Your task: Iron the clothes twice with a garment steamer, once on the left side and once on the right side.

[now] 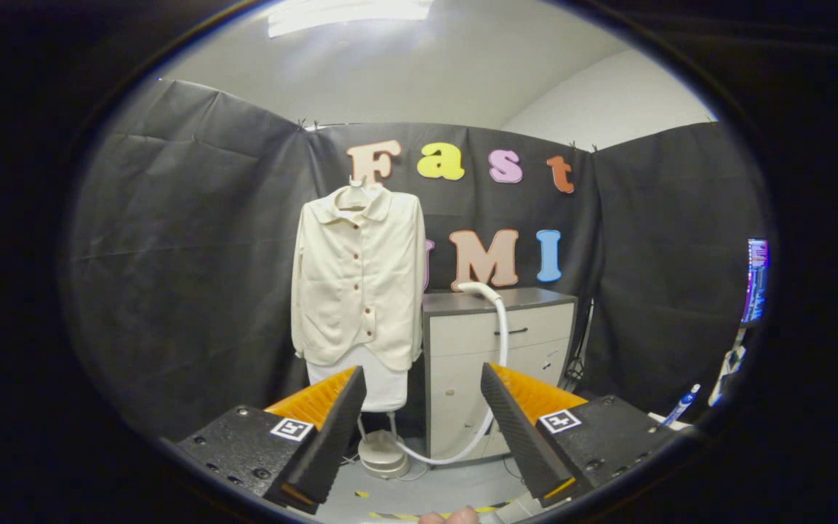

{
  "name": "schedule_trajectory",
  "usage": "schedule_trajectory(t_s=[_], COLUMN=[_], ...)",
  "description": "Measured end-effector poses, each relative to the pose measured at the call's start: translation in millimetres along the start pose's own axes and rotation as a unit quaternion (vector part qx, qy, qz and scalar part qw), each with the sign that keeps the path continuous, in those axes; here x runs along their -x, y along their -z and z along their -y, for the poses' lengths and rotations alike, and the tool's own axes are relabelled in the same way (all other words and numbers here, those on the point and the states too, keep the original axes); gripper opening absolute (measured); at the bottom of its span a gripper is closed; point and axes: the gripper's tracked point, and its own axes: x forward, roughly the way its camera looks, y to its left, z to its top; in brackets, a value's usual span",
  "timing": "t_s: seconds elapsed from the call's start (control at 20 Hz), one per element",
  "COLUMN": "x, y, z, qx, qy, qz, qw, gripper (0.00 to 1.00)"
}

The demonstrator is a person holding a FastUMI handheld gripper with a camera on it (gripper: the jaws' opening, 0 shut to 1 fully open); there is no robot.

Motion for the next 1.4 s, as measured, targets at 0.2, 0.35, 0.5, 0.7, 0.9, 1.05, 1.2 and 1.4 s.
schedule_trajectory(t_s=[0.2,0.35,0.5,0.7,0.9,1.05,1.2,1.4], x=[-40,-79,-120,-173,-223,-258,-290,-331], y=[4,4,4,0,0,3,10,11], z=[12,24,42,69,97,116,134,153], qx=[-0.006,0.0,-0.002,-0.016,-0.021,-0.033,-0.038,-0.029], qy=[-0.001,-0.006,-0.007,-0.011,-0.02,-0.028,-0.025,-0.012], qz=[-0.003,0.001,0.003,0.005,0.004,0.005,0.002,-0.004], qw=[1.0,1.0,1.0,1.0,1.0,0.999,0.999,0.999], gripper=[0.97,0.97,0.97,0.97,0.97,0.97,0.97,0.97])
